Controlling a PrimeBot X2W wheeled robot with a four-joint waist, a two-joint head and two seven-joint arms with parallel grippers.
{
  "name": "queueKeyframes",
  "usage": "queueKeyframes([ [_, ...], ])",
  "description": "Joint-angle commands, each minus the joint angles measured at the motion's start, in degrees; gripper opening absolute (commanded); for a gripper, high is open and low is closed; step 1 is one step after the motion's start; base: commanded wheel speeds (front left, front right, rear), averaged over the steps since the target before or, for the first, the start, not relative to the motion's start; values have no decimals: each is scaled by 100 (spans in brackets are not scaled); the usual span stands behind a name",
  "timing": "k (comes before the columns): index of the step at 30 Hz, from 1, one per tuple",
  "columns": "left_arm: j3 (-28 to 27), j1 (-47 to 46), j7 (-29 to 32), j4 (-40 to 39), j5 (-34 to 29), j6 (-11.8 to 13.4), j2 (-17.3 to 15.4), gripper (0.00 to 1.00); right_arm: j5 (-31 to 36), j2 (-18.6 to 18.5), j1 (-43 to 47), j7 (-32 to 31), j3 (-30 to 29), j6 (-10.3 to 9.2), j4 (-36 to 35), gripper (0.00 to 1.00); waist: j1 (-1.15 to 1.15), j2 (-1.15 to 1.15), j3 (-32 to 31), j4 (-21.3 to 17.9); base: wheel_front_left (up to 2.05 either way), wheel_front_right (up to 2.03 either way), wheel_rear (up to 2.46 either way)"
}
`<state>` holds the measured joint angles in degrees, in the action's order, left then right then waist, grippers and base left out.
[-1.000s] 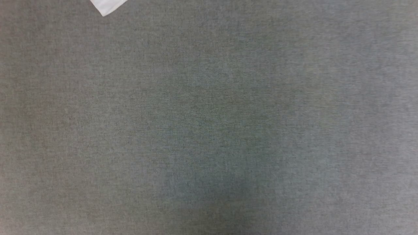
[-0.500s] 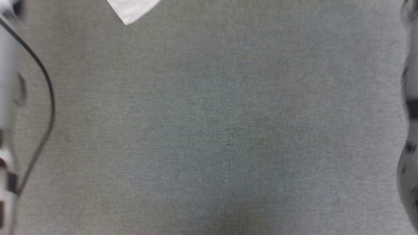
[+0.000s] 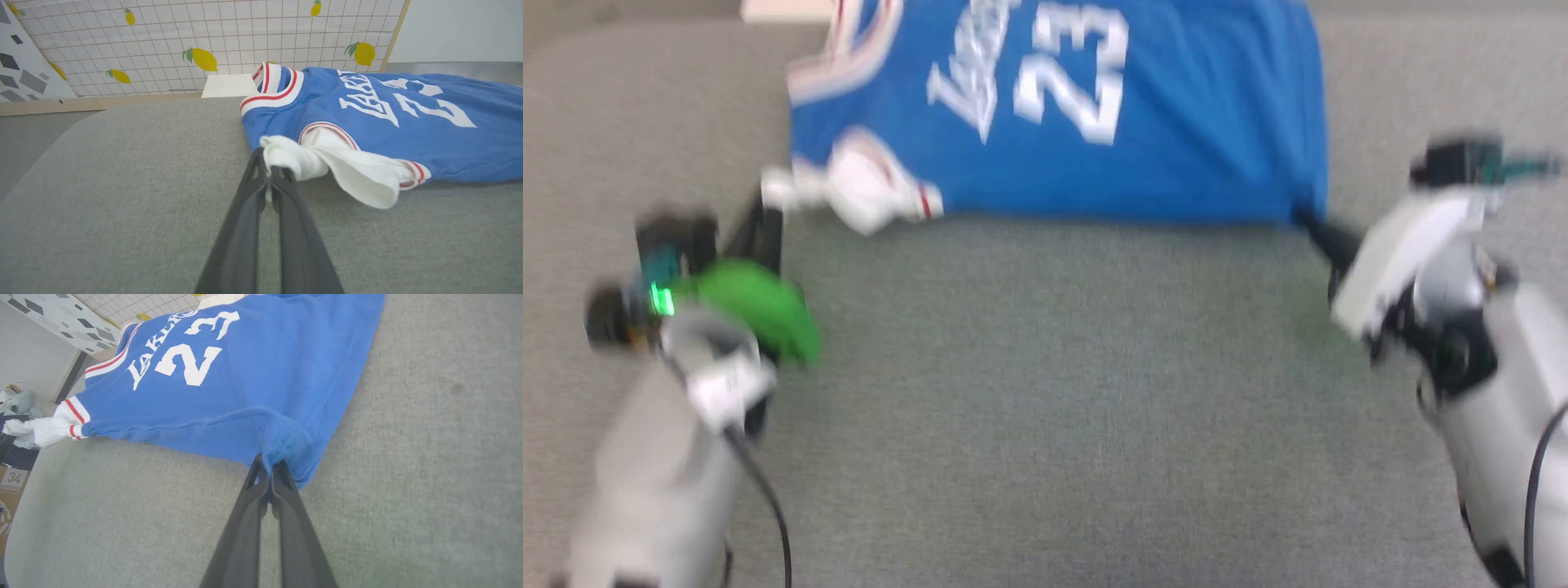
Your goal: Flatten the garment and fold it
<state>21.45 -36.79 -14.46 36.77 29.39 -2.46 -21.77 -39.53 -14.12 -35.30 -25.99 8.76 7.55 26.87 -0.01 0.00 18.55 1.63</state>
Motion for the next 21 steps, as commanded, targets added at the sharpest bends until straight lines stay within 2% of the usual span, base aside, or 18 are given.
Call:
queueKeyframes([
  [1, -57, 383, -37, -220, 126, 75, -11, 0, -74, -83, 271, 43, 65, -6, -101, 0, 1, 0, -736, 117, 0, 0, 0],
  [3, -129, 1251, -22, -757, 305, 245, -22, 0, -250, -204, 835, 66, 116, -6, -264, 0, 1, 0, -932, 93, 0, 0, 0],
  [9, -222, 2757, 367, -1775, 716, 597, -64, 0, -472, -447, 1760, -10, 135, -6, -648, 0, 1, 0, -1154, 15, 0, 0, 0],
  [13, -301, 3501, 717, -2377, 971, 844, -144, 0, -527, -613, 2283, -147, 58, -6, -952, 0, 1, 0, -1190, -16, 0, 0, 0],
  [21, -509, 4848, 1691, -3547, 1629, 1393, -360, 0, -464, -841, 3296, -803, -354, -6, -1572, 0, 1, 0, -1268, -55, 0, 0, 0],
])
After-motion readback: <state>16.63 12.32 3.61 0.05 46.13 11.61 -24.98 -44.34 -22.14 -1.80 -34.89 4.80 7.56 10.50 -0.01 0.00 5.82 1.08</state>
